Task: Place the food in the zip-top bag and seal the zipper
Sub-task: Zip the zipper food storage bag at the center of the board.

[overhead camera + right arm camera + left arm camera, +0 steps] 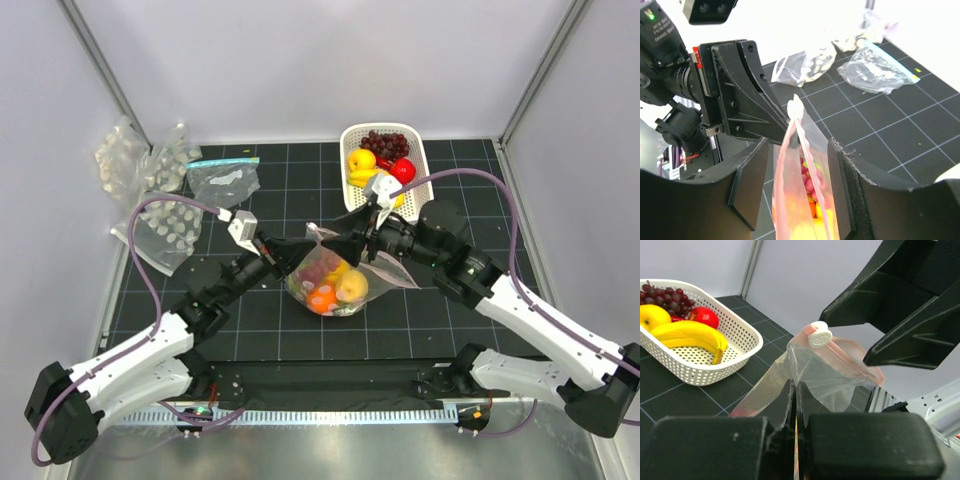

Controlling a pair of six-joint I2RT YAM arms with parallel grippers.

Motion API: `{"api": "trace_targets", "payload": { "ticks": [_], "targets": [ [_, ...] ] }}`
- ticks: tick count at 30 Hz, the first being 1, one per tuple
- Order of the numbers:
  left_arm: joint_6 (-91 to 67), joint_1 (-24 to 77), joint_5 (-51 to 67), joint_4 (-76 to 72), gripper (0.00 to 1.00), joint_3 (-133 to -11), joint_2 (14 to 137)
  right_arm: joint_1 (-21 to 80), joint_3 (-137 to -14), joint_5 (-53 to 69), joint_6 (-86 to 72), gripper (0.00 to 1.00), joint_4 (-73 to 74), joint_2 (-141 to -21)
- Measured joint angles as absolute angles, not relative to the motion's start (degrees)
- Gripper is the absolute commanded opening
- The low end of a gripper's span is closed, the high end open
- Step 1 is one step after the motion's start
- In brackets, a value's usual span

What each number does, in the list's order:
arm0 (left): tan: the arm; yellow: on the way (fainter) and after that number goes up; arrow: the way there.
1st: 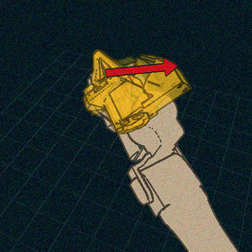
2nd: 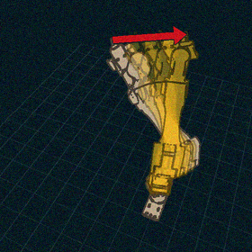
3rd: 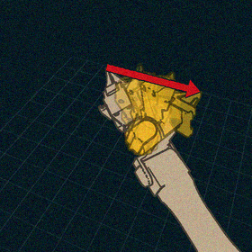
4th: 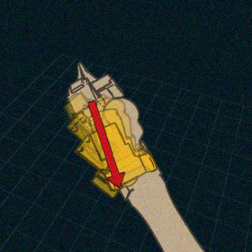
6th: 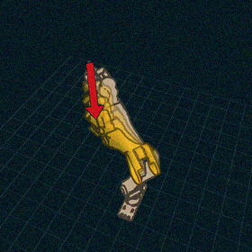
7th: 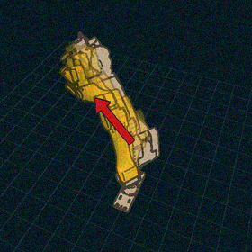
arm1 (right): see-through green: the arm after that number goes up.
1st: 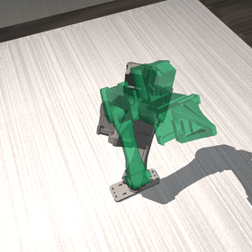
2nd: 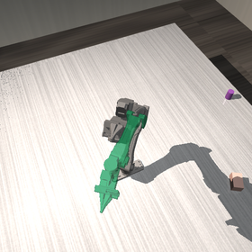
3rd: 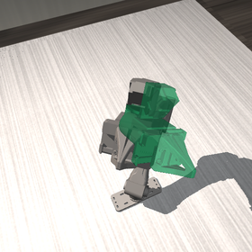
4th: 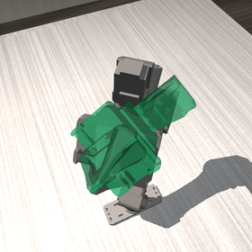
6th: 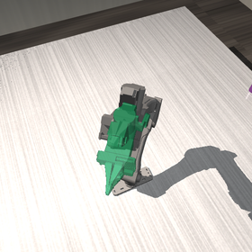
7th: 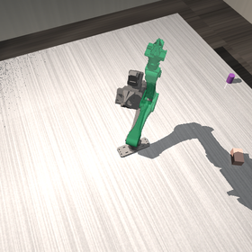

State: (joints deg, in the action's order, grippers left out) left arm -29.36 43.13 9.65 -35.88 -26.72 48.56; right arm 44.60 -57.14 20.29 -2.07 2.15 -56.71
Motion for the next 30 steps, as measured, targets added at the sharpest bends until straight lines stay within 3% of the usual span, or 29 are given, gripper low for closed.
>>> {"api": "trace_targets", "payload": {
  "ticks": [8, 12, 19, 23, 28, 30],
  "targets": [
    [-29.3, 43.9, 10.4, -35.2, 0.00, -27.2, 48.6, 53.6, -60.8, 12.9, 3.1, 0.57, 4.6, -62.3],
    [-29.3, 44.1, 10.3, -35.1, 0.01, -27.2, 48.6, 56.6, -61.3, 8.9, 5.0, 0.47, 4.9, -63.2],
    [-29.3, 44.3, 10.4, -35.0, 0.00, -27.2, 48.6, 56.9, -61.3, 3.6, 5.8, 0.48, 4.6, -63.2],
    [-29.3, 44.6, 10.4, -35.0, 0.01, -27.2, 48.6, 56.9, -61.3, 0.9, 5.8, 0.40, 4.1, -63.1],
    [-29.1, 44.7, 10.4, -34.9, 0.00, -27.2, 48.4, 56.9, -61.4, -1.3, 5.5, 0.40, 3.6, -63.1],
    [-29.0, 44.7, 10.4, -34.9, 0.00, -27.2, 48.4, 56.9, -61.5, -1.7, 5.4, 0.45, 3.5, -63.1]
  ]
}}
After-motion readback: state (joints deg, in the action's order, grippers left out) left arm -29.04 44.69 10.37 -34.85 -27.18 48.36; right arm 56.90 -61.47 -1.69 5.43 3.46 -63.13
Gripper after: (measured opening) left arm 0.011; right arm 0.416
